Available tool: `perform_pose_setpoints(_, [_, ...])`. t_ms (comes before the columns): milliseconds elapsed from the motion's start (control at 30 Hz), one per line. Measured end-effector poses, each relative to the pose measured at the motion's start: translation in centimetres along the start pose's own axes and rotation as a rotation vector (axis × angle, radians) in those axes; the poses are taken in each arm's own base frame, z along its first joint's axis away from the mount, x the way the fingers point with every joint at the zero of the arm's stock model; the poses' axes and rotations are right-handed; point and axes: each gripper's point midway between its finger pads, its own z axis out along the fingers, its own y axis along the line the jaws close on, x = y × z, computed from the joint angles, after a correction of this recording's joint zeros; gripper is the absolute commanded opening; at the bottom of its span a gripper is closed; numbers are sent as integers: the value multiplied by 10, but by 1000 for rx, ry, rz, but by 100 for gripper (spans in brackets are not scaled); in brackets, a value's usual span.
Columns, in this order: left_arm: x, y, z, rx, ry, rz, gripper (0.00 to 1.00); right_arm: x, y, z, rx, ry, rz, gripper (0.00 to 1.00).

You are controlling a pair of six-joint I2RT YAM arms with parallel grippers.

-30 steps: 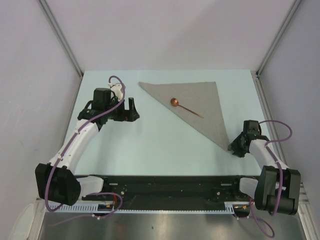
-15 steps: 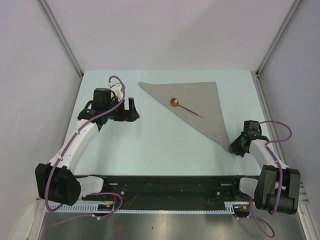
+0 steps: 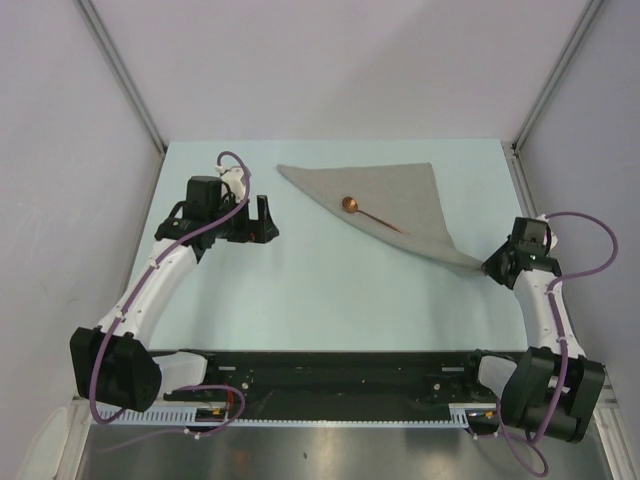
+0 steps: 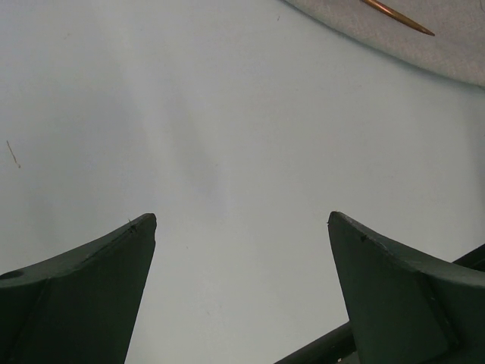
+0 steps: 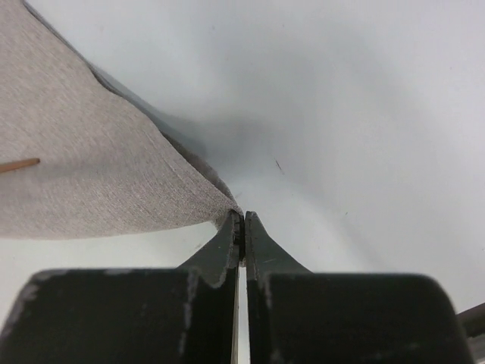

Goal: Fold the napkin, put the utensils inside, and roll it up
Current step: Fold the napkin

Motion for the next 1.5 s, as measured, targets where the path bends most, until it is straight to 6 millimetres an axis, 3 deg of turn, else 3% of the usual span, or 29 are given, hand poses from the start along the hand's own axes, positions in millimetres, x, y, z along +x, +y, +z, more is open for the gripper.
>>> perform_pose_setpoints(167, [0, 0, 0, 0, 0, 0, 100, -14, 10, -6, -37, -26, -30, 0])
perform_pose_setpoints(300, [0, 0, 0, 0, 0, 0, 100, -14, 32, -4, -88, -18, -79, 0])
perform_pose_setpoints(600, [0, 0, 0, 0, -1, 0, 100, 15, 136, 3, -248, 26, -338, 0])
perform_pose_setpoints(900, [0, 0, 0, -2, -1, 0, 100, 29, 230, 46, -326, 37, -451, 0])
perform_pose_setpoints(1233, [0, 1, 0, -6, -1, 1, 100, 69, 334, 74, -535, 59, -503, 0])
perform_pose_setpoints(1500, [0, 2, 0, -11, -2, 1, 100, 95, 382, 72, -694, 85, -482, 0])
